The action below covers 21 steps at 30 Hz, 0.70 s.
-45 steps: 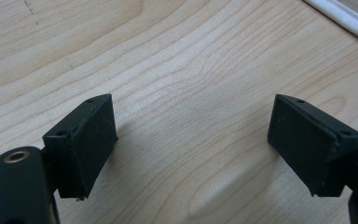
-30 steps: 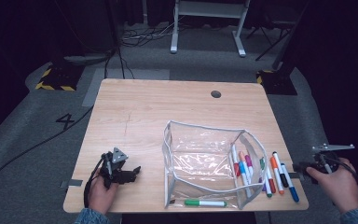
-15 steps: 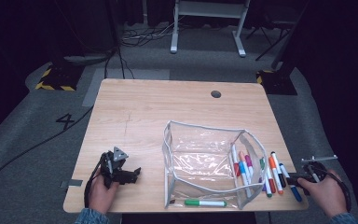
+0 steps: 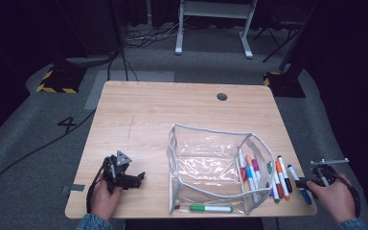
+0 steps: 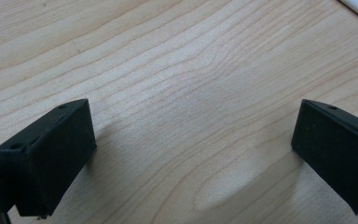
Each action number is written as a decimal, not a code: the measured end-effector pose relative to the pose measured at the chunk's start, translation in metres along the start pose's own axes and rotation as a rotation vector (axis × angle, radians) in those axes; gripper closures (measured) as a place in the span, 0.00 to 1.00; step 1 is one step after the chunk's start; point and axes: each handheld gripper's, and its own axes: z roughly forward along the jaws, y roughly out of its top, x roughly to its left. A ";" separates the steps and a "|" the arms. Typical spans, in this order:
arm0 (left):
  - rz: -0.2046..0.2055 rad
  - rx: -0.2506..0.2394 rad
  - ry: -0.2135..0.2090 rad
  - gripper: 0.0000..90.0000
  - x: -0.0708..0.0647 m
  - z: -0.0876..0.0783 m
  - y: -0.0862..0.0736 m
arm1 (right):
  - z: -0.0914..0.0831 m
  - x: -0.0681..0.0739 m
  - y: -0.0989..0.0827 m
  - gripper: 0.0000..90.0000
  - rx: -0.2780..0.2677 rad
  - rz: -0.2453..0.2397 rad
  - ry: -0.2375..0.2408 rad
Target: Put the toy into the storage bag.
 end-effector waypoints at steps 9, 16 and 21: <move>0.000 0.000 0.000 0.00 0.000 0.000 0.000 | -0.039 0.012 0.018 0.85 -0.078 -0.061 0.045; 0.000 0.001 0.000 0.00 0.000 0.000 0.000 | -0.070 0.036 0.039 0.85 -0.136 -0.137 0.092; 0.000 0.000 0.000 0.00 0.000 0.000 0.000 | -0.090 0.054 0.054 0.85 -0.175 -0.201 0.126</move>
